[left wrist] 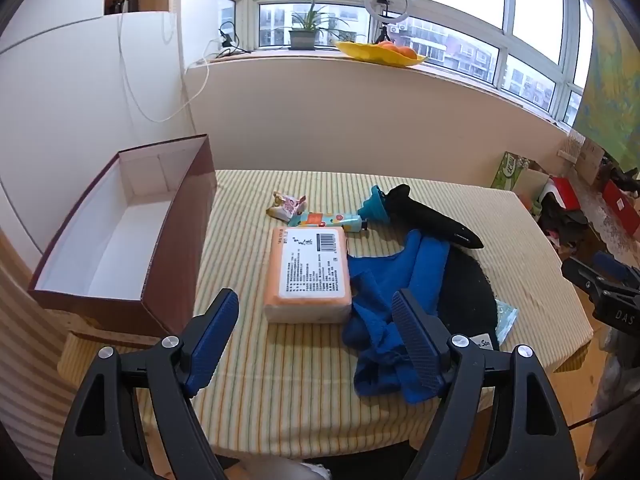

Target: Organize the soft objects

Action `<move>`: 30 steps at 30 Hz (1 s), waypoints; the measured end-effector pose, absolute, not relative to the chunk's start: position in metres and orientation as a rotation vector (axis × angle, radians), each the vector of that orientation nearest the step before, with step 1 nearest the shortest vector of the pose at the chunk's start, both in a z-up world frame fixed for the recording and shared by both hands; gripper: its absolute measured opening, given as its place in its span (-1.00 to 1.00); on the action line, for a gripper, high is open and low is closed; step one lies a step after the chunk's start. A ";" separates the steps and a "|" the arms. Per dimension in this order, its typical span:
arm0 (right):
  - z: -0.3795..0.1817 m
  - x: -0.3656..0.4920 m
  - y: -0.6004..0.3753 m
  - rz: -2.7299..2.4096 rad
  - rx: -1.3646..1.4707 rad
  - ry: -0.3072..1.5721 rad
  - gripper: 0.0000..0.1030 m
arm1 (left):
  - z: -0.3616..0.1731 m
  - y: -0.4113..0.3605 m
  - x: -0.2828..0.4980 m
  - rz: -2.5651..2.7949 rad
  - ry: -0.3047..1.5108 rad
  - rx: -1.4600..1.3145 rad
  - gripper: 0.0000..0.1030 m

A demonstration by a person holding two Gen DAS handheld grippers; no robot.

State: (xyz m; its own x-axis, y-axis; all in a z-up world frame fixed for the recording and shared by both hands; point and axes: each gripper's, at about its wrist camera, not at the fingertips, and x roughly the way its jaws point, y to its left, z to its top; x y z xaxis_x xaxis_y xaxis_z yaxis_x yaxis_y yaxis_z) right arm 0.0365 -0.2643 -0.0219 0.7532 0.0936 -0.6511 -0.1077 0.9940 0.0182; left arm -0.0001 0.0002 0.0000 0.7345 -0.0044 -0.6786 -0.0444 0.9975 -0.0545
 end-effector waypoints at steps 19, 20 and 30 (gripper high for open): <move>-0.024 0.037 -0.261 0.049 -0.050 0.699 0.99 | -0.005 -0.003 0.004 0.009 0.758 -0.074 0.54; -0.023 0.037 -0.261 0.045 -0.051 0.699 0.99 | -0.005 -0.003 0.004 0.009 0.759 -0.075 0.54; -0.023 0.037 -0.261 0.030 -0.061 0.691 0.99 | -0.007 -0.003 0.005 0.005 0.772 -0.077 0.54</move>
